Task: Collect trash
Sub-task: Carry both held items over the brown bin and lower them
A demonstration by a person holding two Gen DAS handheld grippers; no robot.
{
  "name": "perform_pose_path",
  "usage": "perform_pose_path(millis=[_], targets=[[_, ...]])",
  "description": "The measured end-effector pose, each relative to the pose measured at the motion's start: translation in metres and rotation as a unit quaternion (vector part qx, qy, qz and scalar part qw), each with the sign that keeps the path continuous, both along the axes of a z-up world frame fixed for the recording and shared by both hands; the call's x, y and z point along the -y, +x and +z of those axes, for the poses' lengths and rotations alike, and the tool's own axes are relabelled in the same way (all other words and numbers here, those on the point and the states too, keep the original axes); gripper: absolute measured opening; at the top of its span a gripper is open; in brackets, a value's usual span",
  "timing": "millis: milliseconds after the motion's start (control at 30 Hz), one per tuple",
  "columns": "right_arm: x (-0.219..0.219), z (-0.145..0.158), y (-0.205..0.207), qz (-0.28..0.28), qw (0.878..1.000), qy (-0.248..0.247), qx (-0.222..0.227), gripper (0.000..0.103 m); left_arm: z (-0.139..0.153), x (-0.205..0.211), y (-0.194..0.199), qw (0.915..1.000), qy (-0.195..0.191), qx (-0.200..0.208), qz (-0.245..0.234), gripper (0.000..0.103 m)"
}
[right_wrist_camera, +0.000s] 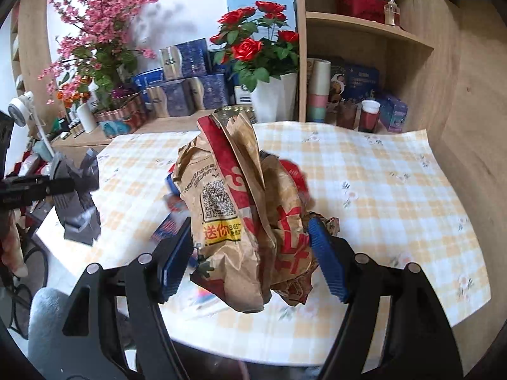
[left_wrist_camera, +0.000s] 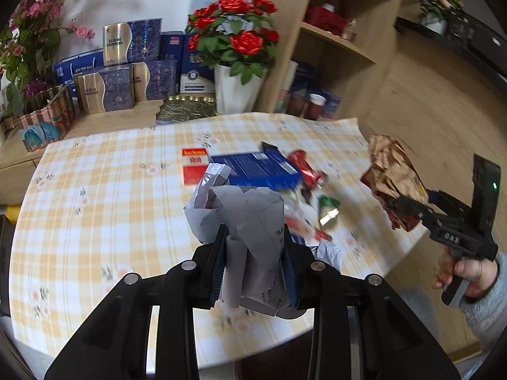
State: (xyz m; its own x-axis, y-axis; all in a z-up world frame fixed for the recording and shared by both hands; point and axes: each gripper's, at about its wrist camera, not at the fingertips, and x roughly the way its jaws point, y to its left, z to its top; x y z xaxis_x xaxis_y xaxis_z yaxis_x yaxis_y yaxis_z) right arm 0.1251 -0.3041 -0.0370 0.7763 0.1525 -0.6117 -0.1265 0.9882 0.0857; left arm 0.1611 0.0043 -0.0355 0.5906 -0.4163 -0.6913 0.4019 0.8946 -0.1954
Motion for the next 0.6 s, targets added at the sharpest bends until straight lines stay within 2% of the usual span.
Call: perform_pose_path(millis=[367, 600], targets=[[-0.018, -0.034, -0.068, 0.021, 0.999, 0.026, -0.035, 0.072, -0.027, -0.003, -0.090, 0.9999, 0.001, 0.012, 0.000, 0.031], [-0.035, -0.063, -0.099, 0.044, 0.996, 0.025, -0.068, 0.072, -0.042, -0.011, -0.120, 0.9998, -0.004, 0.012, 0.013, 0.032]])
